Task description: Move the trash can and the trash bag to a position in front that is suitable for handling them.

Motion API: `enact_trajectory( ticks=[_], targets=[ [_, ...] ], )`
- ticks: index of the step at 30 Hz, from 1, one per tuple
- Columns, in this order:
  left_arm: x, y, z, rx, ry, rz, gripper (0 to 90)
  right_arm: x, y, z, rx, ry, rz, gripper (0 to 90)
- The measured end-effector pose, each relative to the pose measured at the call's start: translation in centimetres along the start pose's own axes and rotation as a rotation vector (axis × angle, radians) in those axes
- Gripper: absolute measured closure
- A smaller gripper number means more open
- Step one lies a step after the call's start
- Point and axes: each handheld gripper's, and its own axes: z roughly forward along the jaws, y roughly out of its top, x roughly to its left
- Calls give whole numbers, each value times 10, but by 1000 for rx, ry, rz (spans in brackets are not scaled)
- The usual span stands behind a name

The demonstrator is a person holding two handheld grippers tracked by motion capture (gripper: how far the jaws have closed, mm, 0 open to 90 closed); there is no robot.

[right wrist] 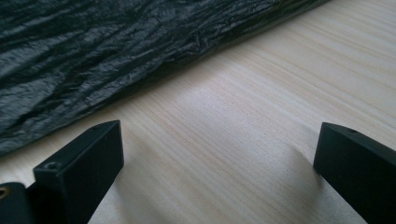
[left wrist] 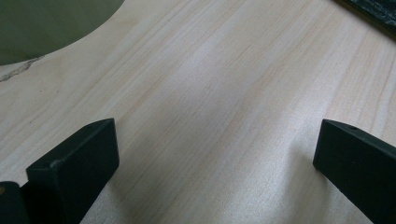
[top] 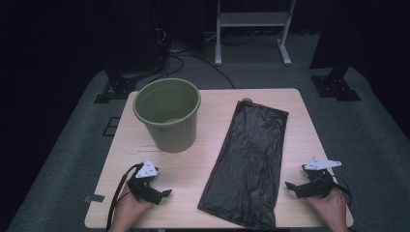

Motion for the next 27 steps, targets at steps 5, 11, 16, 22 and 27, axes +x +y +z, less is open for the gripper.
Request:
enact_trajectory(
  ticks=[5,11,16,22,27],
  targets=[
    [0,0,0,0,0,0,0,9,1,-5,-2,28,17,1],
    [-1,0,0,0,4,-4,0,20,4,-13,-17,48,29,1],
    [-1,0,0,0,6,-7,0,35,6,-17,-19,69,26,2],
    [-1,-1,0,-1,12,-12,0,49,11,-14,-22,106,15,18],
    [-2,-1,-1,-1,14,-14,0,55,10,-10,-51,177,35,125]
  ],
)
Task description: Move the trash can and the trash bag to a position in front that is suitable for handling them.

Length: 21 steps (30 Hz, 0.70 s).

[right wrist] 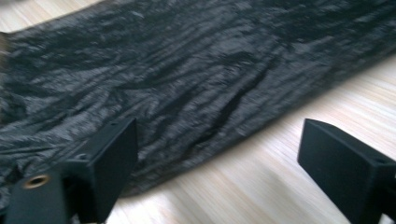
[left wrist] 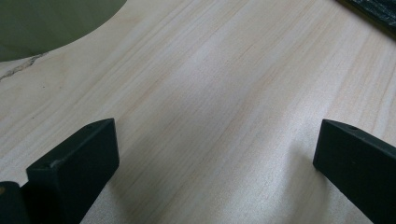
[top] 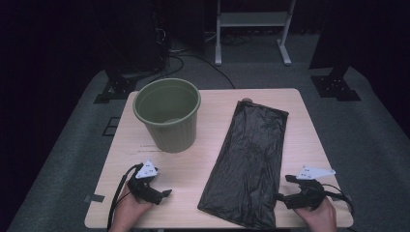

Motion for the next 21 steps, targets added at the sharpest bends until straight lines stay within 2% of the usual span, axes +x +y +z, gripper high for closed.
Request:
enact_trajectory(
  ticks=[3,8,10,13,14,15,17,18,19,20,21],
  targets=[
    [0,0,0,0,0,0,0,1,0,3,8,6,3,133],
    [0,0,0,0,1,-1,0,3,-1,12,33,11,-5,220],
    [0,0,0,0,1,-1,0,4,-1,13,36,-2,-14,254],
    [0,0,0,0,1,-1,0,9,1,17,58,-30,-57,344],
    [0,0,0,0,1,-1,0,9,1,17,58,-30,-57,344],
    [0,0,0,0,1,-1,0,14,2,19,61,-52,-94,438],
    [0,0,0,0,1,-1,0,13,1,19,53,-67,-100,526],
    [0,0,0,0,1,-1,0,13,1,19,53,-67,-100,526],
    [0,0,0,0,1,-1,0,13,1,17,58,-84,-108,638],
    [0,0,0,0,1,-1,0,12,1,16,60,-93,-110,678],
    [0,0,0,0,1,-1,0,12,1,16,60,-93,-110,678]
  ],
)
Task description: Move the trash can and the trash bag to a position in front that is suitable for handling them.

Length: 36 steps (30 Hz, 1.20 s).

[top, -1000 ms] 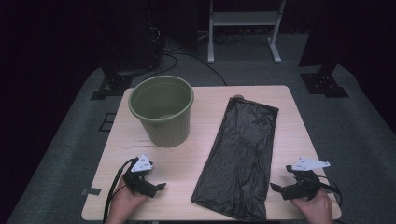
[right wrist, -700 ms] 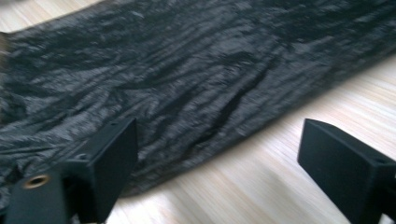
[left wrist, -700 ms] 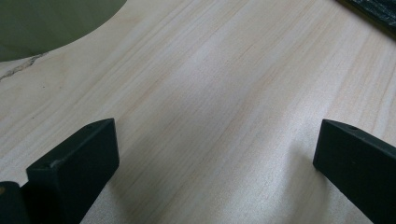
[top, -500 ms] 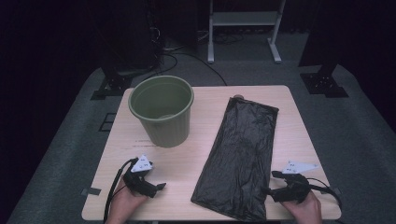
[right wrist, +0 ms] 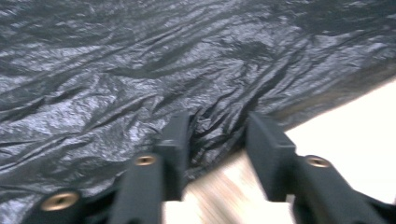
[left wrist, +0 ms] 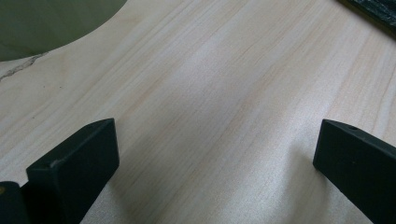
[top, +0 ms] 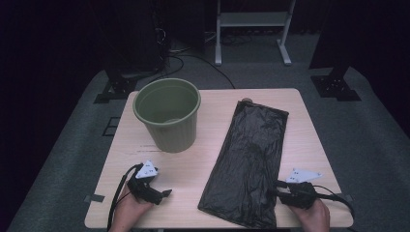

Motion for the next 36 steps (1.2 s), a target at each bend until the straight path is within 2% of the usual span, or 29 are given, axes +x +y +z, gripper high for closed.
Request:
enact_trajectory(
  ticks=[2,3,5,12,18,20,23,24,25,27,31,32,33,36],
  targets=[
    [0,0,0,0,0,0,0,-1,0,-1,5,2,-2,767],
    [0,0,0,0,0,0,0,-1,0,-1,9,15,-5,855],
    [0,0,0,0,0,0,0,-1,0,-1,11,23,-8,889],
    [0,0,0,0,0,0,0,-5,1,-3,23,5,-8,897],
    [0,0,0,0,0,0,0,-19,8,-7,3,-36,-4,898],
    [0,0,0,0,0,0,0,-25,10,-9,-11,-48,2,898],
    [0,0,0,0,0,0,0,-37,8,-12,-33,-41,36,898],
    [0,0,0,0,0,0,0,-37,8,-12,-33,-41,36,898],
    [0,0,0,0,0,0,0,-46,8,-13,-44,-44,53,898],
    [0,0,0,0,0,0,0,-55,8,-15,-56,-45,74,898],
    [0,0,0,0,0,1,0,-66,9,-16,-59,-67,84,898],
    [0,0,0,0,0,1,0,-74,10,-16,-65,-80,93,898],
    [0,0,0,0,0,1,0,-74,10,-16,-65,-80,93,898],
    [0,0,0,0,0,0,0,-85,10,-17,-59,-121,102,898]
  ],
)
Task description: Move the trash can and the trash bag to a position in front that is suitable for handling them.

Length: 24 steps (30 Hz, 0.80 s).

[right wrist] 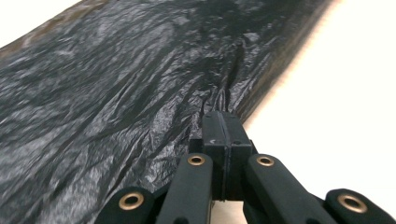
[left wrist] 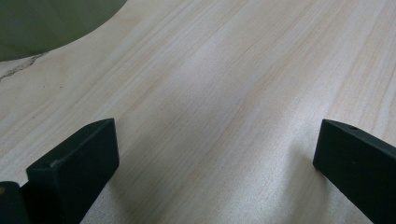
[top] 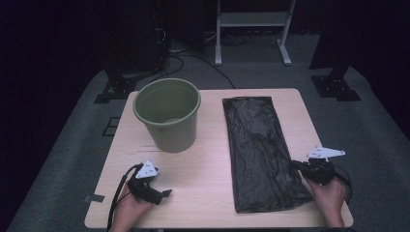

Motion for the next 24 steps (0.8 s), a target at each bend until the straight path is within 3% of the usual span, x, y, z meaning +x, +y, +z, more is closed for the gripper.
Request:
enact_trajectory(
  ticks=[5,7,11,21,24],
  targets=[
    [0,0,0,0,0,0,0,-13,-2,-1,8,-43,24,892],
    [0,0,0,0,0,0,0,-17,-5,-5,-1,-57,53,743],
    [0,0,0,0,0,0,0,-13,-5,-14,-15,-68,54,611],
    [0,0,0,0,2,-2,0,35,-19,-14,39,-19,12,424],
    [0,0,0,-1,3,-2,0,44,-24,-14,51,-13,2,411]
  ],
)
